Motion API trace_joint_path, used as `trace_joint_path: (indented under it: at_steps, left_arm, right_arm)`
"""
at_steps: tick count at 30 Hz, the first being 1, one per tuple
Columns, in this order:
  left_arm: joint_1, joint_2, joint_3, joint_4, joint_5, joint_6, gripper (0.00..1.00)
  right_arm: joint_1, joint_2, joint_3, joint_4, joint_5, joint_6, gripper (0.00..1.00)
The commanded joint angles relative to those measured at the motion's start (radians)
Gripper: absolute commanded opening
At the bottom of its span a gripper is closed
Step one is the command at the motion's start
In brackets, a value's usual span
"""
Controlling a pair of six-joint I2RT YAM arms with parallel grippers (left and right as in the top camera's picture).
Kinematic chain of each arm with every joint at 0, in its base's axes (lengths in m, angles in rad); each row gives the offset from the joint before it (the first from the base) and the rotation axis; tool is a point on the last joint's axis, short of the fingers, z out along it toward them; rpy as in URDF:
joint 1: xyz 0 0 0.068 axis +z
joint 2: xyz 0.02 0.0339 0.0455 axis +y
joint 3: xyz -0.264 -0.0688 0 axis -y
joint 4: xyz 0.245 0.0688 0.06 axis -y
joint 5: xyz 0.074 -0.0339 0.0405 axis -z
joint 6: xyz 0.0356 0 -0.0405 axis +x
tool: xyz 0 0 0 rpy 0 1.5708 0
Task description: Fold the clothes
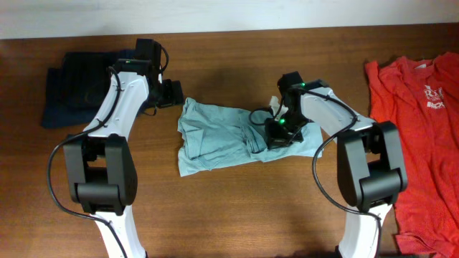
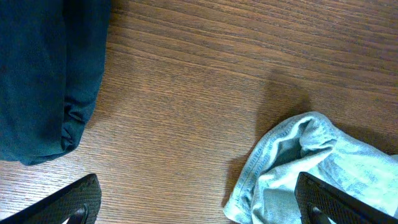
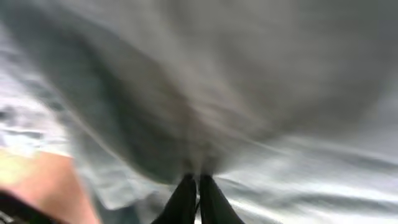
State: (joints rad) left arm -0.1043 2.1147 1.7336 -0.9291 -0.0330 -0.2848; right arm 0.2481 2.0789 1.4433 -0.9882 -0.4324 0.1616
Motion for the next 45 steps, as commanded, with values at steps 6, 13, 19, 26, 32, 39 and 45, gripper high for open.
trace_joint_path:
  at_steps: [6, 13, 19, 26, 32, 39, 45]
  left_arm:
    - [0.000, -0.021, 0.013, 0.002, 0.004, 0.001, 0.99]
    - [0.000, -0.021, 0.013, 0.002, 0.004, 0.001, 0.99]
    - [0.000, -0.021, 0.013, 0.002, 0.004, 0.001, 0.99]
    - [0.000, -0.021, 0.013, 0.002, 0.004, 0.001, 0.99]
    - [0.000, -0.021, 0.013, 0.002, 0.004, 0.001, 0.99]
    - [0.000, -0.021, 0.013, 0.002, 0.004, 0.001, 0.99]
    - [0.000, -0.021, 0.013, 0.002, 0.004, 0.001, 0.99]
  right_arm:
    - [0.087, -0.016, 0.001, 0.087, -0.271, -0.064, 0.09]
    - [0.036, -0.034, 0.121, 0.031, -0.345, -0.106, 0.09]
    - [0.030, -0.057, 0.249, 0.010, -0.014, -0.087, 0.09]
    - [-0.095, -0.057, 0.340, -0.120, 0.156, -0.098, 0.17]
    - [-0.264, -0.056, 0.328, -0.233, 0.144, -0.261, 0.67]
    - [-0.406, -0.048, 0.285, -0.261, 0.066, -0.437, 0.77]
    - [-0.468, -0.022, 0.196, -0.175, -0.031, -0.506, 0.72]
